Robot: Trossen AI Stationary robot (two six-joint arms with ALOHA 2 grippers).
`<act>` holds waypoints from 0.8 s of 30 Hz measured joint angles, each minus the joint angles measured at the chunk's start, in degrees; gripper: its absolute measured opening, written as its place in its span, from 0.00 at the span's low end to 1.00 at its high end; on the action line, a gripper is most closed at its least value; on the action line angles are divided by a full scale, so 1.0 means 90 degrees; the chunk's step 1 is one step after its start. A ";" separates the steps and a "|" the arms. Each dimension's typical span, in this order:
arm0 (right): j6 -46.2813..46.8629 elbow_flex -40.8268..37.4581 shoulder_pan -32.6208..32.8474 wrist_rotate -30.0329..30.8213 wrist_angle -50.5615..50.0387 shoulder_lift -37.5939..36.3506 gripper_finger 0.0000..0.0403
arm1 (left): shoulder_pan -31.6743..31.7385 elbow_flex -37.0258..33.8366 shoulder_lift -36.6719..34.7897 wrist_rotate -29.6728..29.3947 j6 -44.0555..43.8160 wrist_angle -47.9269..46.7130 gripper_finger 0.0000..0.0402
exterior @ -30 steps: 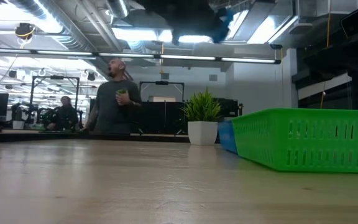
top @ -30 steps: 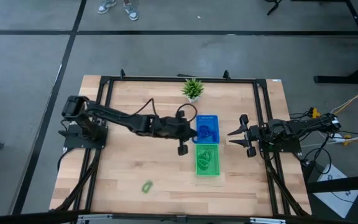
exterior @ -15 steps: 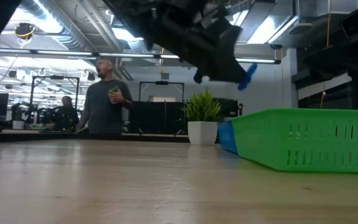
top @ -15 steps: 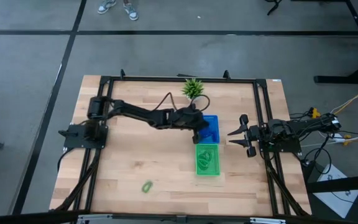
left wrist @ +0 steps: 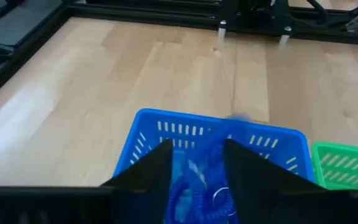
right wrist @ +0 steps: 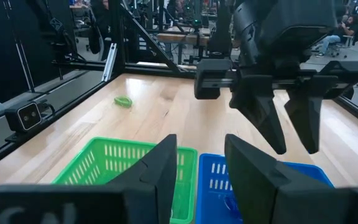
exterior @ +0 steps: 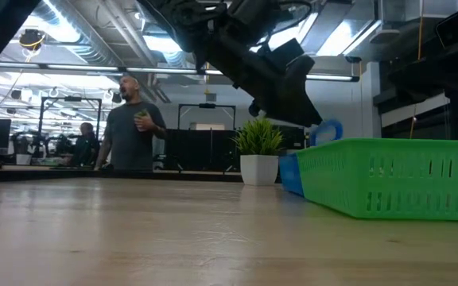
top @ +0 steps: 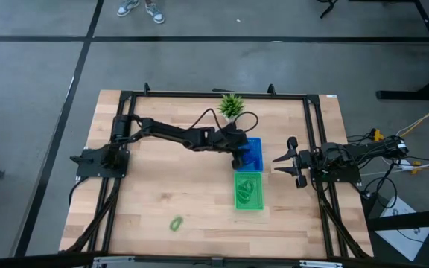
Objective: Sort spring keychains
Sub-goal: Put the blue spring keychain into the blue bin, then put the green spring keychain into the green bin
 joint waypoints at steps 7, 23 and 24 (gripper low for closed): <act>0.0000 0.0002 -0.0002 0.0000 0.0000 0.0000 0.34 | -0.0016 0.0000 -0.0102 0.0112 -0.0021 -0.0302 0.48; -0.0001 0.0000 -0.0001 -0.0012 0.0001 0.0000 0.34 | -0.2747 0.0437 -0.1386 0.0757 -0.2046 -0.6332 0.46; 0.0000 0.0001 -0.0001 -0.0007 0.0002 0.0000 0.34 | -0.3013 0.0437 -0.1387 0.0578 -0.2281 -0.6430 0.46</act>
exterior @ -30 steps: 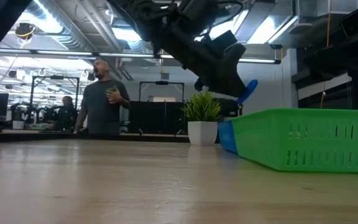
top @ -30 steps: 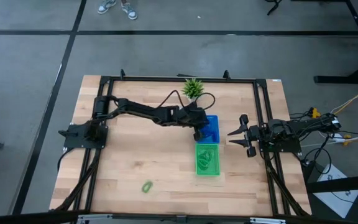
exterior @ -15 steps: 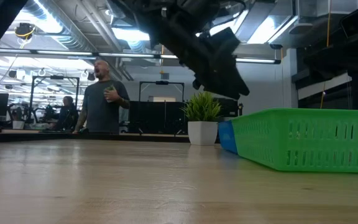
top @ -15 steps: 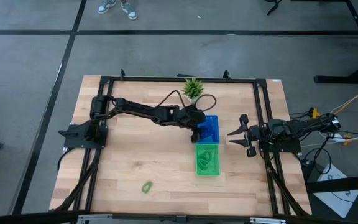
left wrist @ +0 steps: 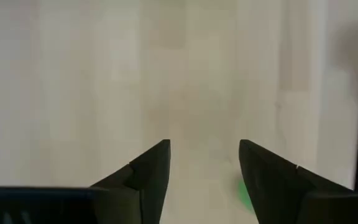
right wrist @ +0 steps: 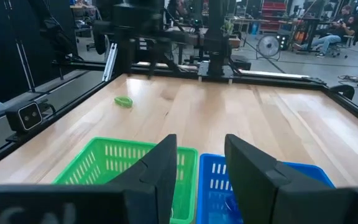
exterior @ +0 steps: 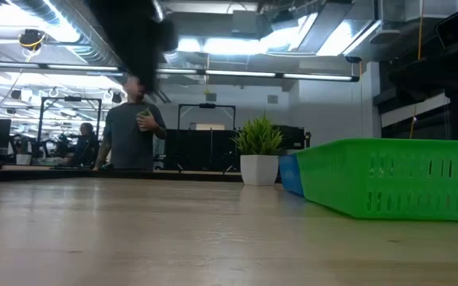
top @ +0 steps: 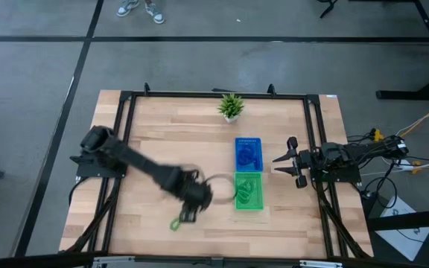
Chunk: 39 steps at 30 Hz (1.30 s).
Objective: Sort spring keychains
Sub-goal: Put the green spring keychain into the green bin
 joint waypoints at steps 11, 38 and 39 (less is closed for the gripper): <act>-0.0002 -0.0002 -0.0001 0.0007 0.0000 0.0000 0.34 | -0.1478 -0.0005 0.0776 -0.0711 -0.2572 -0.0285 0.46; 0.0000 0.0001 -0.0001 0.0010 -0.0005 0.0000 0.34 | -0.1511 -0.0634 0.1337 -0.0156 -0.2333 -0.0224 0.06; 0.0000 0.0001 -0.0001 0.0007 -0.0002 0.0000 0.34 | -0.1478 -0.0624 0.1337 -0.0227 -0.2234 -0.0203 0.04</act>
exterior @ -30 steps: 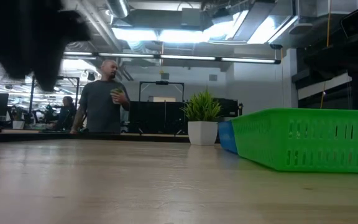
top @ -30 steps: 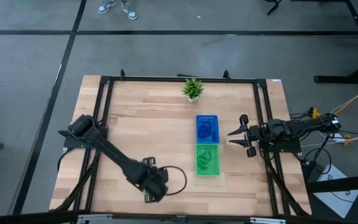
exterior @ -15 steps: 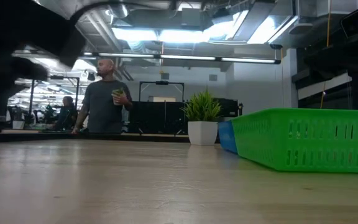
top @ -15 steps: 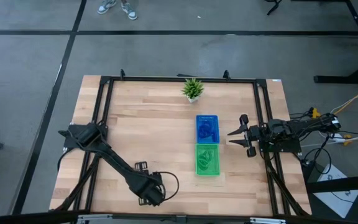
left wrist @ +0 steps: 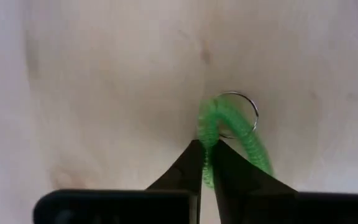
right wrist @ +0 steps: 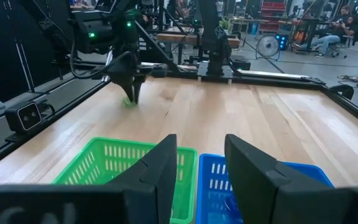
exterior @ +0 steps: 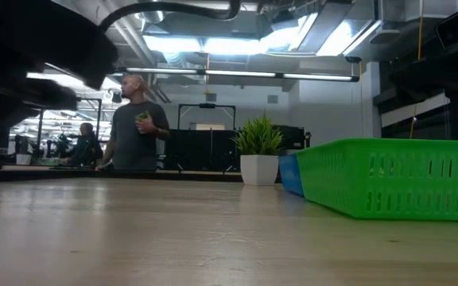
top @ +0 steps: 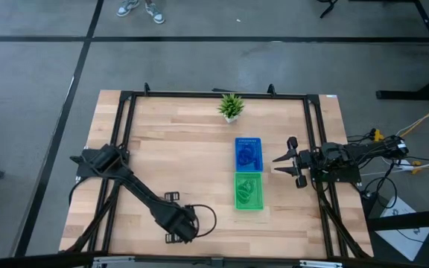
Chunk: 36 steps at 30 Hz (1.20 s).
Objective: Sort spring keychains
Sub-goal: Put the green spring keychain into the green bin, then return to Home Position
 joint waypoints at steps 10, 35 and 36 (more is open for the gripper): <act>0.0000 0.0000 0.0001 0.0000 0.0000 -0.0002 0.34 | 0.0851 0.0842 -0.0569 -0.1663 0.1550 0.0337 0.02; 0.0000 -0.0001 0.0001 0.0000 0.0000 -0.0001 0.34 | 0.3209 0.1211 0.0155 0.1450 0.4333 0.4645 0.29; 0.0000 -0.0001 0.0002 -0.0001 0.0000 -0.0002 0.34 | 0.3208 0.1211 0.0155 0.1408 0.4296 0.4689 0.32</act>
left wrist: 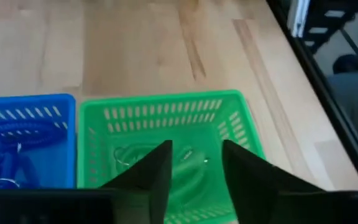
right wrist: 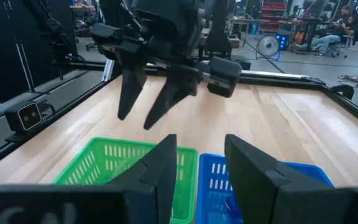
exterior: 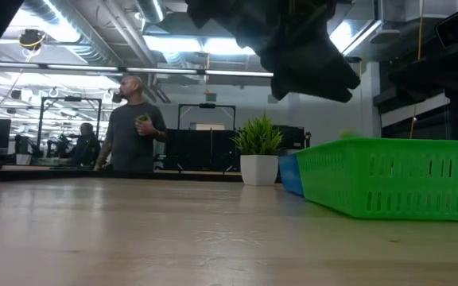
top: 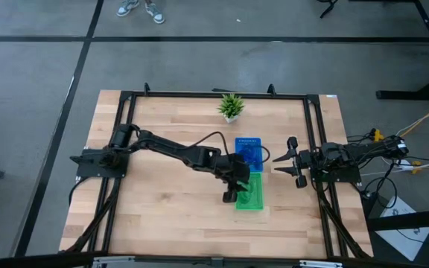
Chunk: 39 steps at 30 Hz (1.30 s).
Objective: Sort spring keychains
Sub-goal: Return to Home Position
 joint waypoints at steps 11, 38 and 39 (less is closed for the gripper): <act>0.0000 0.0001 0.0000 -0.0002 -0.0001 0.0000 0.34 | -0.0157 -0.0031 -0.1035 0.1162 0.0068 -0.0747 0.44; 0.0000 0.0000 -0.0001 0.0001 0.0000 0.0000 0.34 | -0.0598 -0.6657 -0.8562 -0.3209 0.0557 0.3796 0.44; 0.0000 0.0001 -0.0001 0.0001 0.0000 0.0000 0.34 | -0.0598 -0.6659 -0.8643 -0.3254 0.0601 0.3775 0.44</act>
